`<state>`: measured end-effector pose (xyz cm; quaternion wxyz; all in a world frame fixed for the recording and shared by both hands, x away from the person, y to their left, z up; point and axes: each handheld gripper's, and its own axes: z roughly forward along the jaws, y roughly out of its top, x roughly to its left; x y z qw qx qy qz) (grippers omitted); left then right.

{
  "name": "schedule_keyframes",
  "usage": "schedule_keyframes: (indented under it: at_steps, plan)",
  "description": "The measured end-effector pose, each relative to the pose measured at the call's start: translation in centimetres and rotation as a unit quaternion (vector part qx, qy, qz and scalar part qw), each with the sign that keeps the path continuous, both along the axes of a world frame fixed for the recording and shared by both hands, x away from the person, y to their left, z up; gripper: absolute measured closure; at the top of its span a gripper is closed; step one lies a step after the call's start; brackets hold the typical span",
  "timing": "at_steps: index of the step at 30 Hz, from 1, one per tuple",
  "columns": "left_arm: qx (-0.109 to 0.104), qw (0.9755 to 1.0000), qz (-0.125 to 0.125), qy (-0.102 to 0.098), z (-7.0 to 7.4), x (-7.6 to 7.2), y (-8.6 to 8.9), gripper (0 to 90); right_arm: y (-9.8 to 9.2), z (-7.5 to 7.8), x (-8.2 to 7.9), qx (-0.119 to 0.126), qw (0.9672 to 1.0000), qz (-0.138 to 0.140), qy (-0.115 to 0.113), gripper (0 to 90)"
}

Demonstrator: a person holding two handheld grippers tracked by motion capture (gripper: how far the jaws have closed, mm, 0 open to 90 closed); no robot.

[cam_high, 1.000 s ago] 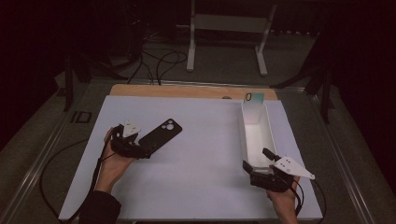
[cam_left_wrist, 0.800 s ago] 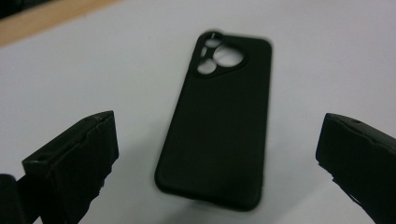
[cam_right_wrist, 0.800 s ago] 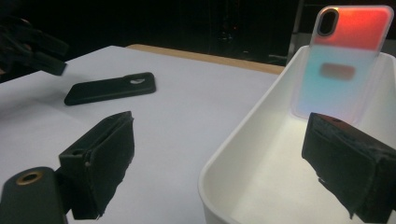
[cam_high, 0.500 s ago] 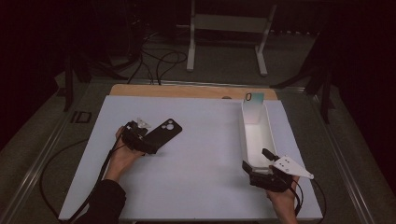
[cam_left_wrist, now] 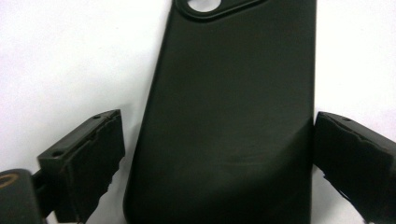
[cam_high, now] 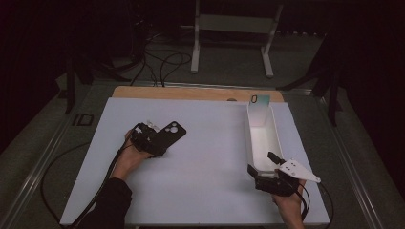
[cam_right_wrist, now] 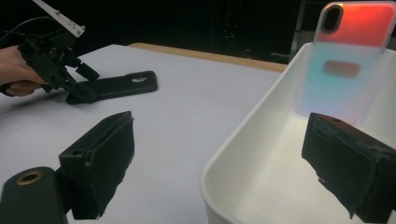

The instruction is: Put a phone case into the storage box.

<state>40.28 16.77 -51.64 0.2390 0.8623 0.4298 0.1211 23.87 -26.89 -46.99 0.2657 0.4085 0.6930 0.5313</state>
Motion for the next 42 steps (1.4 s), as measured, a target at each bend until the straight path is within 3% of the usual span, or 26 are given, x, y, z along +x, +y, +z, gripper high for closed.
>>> schedule_keyframes:
  at_steps: [5, 12, 23, 26, 34, 38, 42]
  plan:
    - [0.005, 0.9997, -0.002, 0.023, 0.2, 0.4, -0.1, 7.0, 0.3, 0.0, 0.0, -0.002, 1.0000, 0.004, 0.001, 9.4]
    - [0.021, 0.9990, -0.006, 0.039, 0.6, 0.7, -0.5, 11.5, 0.5, 0.0, 0.1, -0.003, 1.0000, 0.007, 0.001, 9.4]
    - [0.023, 0.9996, 0.004, 0.017, 0.8, 0.0, -0.8, 15.6, 0.2, 0.2, 0.1, -0.001, 1.0000, 0.002, -0.001, 9.4]
    - [0.006, 1.0000, 0.003, 0.006, 1.2, -0.2, -1.0, 15.9, 0.1, 0.2, 0.1, -0.002, 1.0000, 0.001, -0.001, 9.4]
    - [-0.004, 0.9999, -0.004, -0.013, 2.3, -1.1, -1.3, 15.8, 0.2, 0.4, 0.1, 0.001, 1.0000, 0.005, 0.004, 9.4]
    - [-0.027, 0.9990, -0.003, -0.034, 3.4, -2.3, -1.3, 15.7, 0.1, 0.5, 0.2, 0.009, 0.9998, 0.011, 0.013, 9.4]
    - [-0.034, 0.9985, -0.003, -0.043, 3.7, -2.8, -1.3, 15.7, 0.0, 0.6, 0.3, 0.016, 0.9996, 0.012, 0.018, 9.4]
